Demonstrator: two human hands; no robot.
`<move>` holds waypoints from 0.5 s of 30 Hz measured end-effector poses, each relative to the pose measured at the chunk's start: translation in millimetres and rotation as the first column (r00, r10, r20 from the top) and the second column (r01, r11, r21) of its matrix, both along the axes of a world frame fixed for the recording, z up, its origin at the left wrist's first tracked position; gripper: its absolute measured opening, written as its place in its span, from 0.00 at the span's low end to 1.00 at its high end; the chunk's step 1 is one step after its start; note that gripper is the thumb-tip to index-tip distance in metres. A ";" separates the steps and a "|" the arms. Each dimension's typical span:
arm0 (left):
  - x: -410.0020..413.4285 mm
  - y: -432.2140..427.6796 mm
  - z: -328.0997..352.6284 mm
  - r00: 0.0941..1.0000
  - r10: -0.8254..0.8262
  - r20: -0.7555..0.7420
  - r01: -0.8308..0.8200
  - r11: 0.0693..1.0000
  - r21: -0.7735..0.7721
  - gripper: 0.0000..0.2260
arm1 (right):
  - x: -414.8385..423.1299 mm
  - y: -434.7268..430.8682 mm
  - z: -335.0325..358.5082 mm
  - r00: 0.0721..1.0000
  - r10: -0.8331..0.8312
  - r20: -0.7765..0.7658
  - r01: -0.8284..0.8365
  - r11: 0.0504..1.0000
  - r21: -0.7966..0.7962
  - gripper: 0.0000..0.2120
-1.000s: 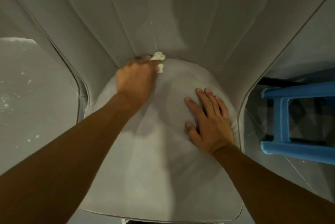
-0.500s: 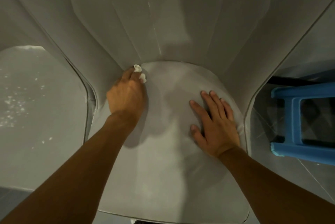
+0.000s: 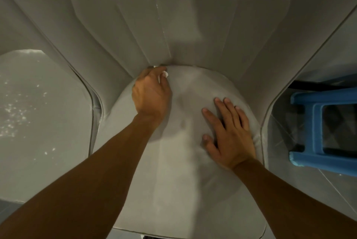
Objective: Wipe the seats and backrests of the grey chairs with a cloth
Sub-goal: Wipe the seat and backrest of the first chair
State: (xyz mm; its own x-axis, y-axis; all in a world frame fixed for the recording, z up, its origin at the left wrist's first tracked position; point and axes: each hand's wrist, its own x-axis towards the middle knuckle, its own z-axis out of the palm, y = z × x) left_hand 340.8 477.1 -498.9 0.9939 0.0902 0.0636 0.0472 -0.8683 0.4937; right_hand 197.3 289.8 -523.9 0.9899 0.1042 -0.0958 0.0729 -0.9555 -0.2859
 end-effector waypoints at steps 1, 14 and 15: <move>1.2 -3.1 -2.3 1.000 0.001 0.010 -0.001 1.000 -0.012 0.11 | 0.0 0.0 -0.5 1.000 0.000 -0.001 0.000 1.000 -0.001 0.32; -15.2 -37.0 0.1 0.926 -0.377 0.032 0.378 0.923 -0.071 0.14 | -0.2 0.2 -0.9 1.000 0.003 -0.015 -0.003 1.000 -0.008 0.31; -19.3 -27.9 2.2 0.926 -0.376 0.002 0.376 0.926 -0.034 0.17 | 0.1 -0.1 -0.9 1.000 0.004 -0.014 -0.005 1.000 -0.011 0.31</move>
State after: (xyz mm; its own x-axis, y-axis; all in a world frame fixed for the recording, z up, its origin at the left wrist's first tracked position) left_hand 321.5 449.3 -496.7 0.9554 -0.2885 0.0626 -0.2776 -0.8058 0.5230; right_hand 197.4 289.7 -524.8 0.9880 0.1075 -0.1108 0.0733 -0.9583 -0.2761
